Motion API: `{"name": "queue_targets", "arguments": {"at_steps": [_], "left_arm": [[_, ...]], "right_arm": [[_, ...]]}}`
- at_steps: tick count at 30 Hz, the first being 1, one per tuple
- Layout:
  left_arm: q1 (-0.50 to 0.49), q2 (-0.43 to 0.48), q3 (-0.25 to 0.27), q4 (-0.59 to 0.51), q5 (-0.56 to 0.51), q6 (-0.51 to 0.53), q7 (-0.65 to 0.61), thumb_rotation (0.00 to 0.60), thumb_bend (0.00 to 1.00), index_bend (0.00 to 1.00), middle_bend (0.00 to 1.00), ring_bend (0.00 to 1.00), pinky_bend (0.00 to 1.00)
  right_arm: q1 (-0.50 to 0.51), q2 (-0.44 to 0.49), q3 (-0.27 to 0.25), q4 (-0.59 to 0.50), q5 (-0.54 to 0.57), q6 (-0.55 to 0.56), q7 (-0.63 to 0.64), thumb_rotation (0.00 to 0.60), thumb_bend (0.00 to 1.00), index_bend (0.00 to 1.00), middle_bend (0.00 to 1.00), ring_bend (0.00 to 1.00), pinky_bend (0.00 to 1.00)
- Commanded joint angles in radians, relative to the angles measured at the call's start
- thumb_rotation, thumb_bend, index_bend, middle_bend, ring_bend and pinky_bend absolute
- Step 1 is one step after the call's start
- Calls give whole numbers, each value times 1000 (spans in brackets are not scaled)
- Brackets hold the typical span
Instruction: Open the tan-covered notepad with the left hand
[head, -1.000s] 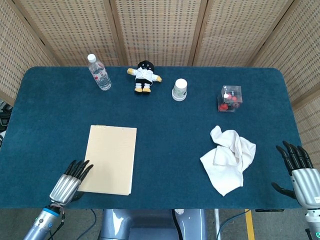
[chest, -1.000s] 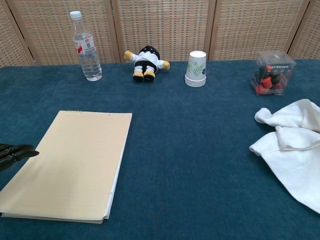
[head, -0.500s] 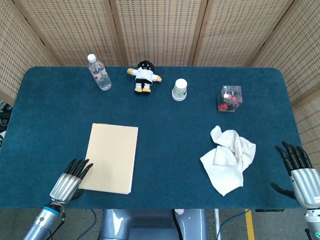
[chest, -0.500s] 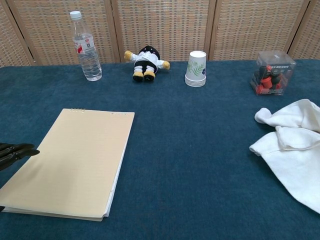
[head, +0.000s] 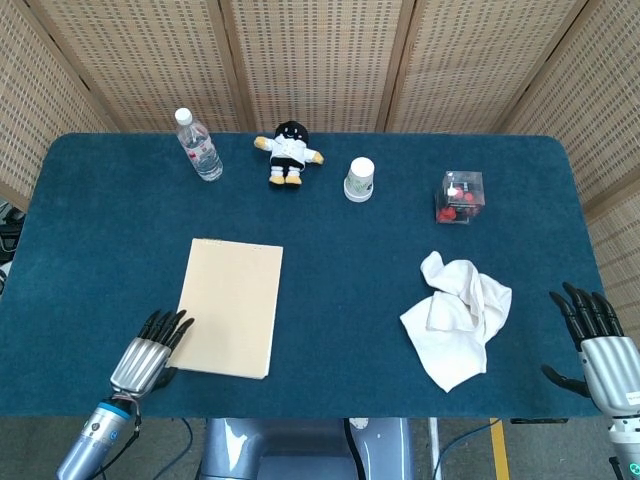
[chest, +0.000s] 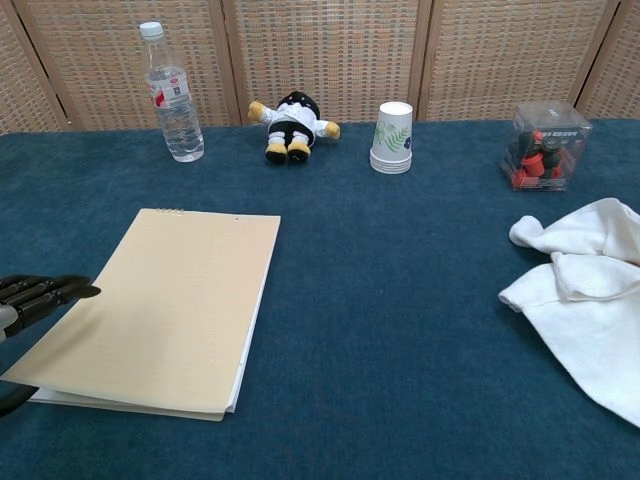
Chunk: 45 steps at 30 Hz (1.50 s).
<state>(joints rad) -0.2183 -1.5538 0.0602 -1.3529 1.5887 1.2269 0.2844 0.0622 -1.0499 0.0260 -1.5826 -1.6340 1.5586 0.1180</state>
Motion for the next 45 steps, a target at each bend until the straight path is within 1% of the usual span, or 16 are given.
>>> {"name": "queue_targets", "arguments": {"at_steps": [1, 7, 11, 13, 16, 25, 30, 32, 33, 34, 35, 36, 37, 38, 41, 45], "left_arm": [[-9, -4, -11, -13, -9, -5, -1, 600, 459, 0, 0, 0, 0], [-33, 6, -48, -66, -33, -5, 9, 600, 455, 0, 0, 0, 0], [-66, 2, -75, -74, -71, -54, 10, 600, 454, 0, 0, 0, 0], [-81, 0, -75, -68, -85, -84, 15, 600, 454, 0, 0, 0, 0], [-90, -9, -76, -61, -100, -98, 27, 600, 454, 0, 0, 0, 0], [-105, -19, -82, -67, -132, -105, 54, 600, 457, 0, 0, 0, 0], [-110, -26, -84, -66, -135, -91, 50, 600, 458, 3, 0, 0, 0], [-111, -30, -84, -61, -118, -71, 38, 600, 458, 58, 12, 2, 0], [-111, -32, -78, -51, -105, -61, 27, 600, 458, 150, 58, 25, 3], [-111, -33, -75, -46, -97, -55, 19, 600, 458, 273, 136, 71, 31], [-112, -33, -72, -40, -89, -49, 10, 600, 462, 399, 237, 140, 90], [-113, -33, -67, -31, -75, -41, -3, 600, 470, 465, 297, 187, 138], [-113, -33, -63, -24, -65, -34, -15, 600, 488, 557, 376, 251, 213], [-114, -33, -61, -18, -57, -29, -22, 600, 507, 628, 437, 303, 268], [-114, -32, -51, 5, -34, -12, -49, 600, 527, 711, 508, 362, 327], [-116, -20, -45, 9, -23, -1, -73, 600, 549, 756, 542, 384, 351]], "right_arm": [[1, 0, 1, 1, 2, -2, 1, 600, 0, 0, 0, 0, 0], [3, -1, 1, 4, 6, -8, 2, 600, 0, 0, 0, 0, 0], [5, -1, 1, 4, 11, -14, 5, 600, 0, 0, 0, 0, 0], [5, -1, 2, 5, 13, -15, 6, 600, 0, 0, 0, 0, 0], [6, -1, 4, 6, 18, -17, 10, 600, 0, 0, 0, 0, 0], [8, 0, 4, 9, 22, -23, 17, 600, 0, 0, 0, 0, 0], [8, 2, 5, 8, 23, -22, 20, 600, 0, 0, 0, 0, 0], [8, 1, 3, 8, 21, -22, 20, 600, 0, 0, 0, 0, 0], [8, 1, 3, 9, 21, -23, 20, 600, 0, 0, 0, 0, 0], [8, 1, 3, 9, 21, -23, 20, 600, 0, 0, 0, 0, 0], [8, 1, 3, 8, 21, -23, 20, 600, 0, 0, 0, 0, 0], [8, 1, 4, 9, 22, -23, 19, 600, 0, 0, 0, 0, 0], [9, 1, 4, 9, 22, -23, 19, 600, 0, 0, 0, 0, 0], [8, 1, 4, 9, 22, -23, 19, 600, 0, 0, 0, 0, 0], [8, 1, 3, 9, 21, -23, 19, 600, 0, 0, 0, 0, 0], [8, 0, 2, 9, 20, -23, 18, 600, 0, 0, 0, 0, 0]]}}
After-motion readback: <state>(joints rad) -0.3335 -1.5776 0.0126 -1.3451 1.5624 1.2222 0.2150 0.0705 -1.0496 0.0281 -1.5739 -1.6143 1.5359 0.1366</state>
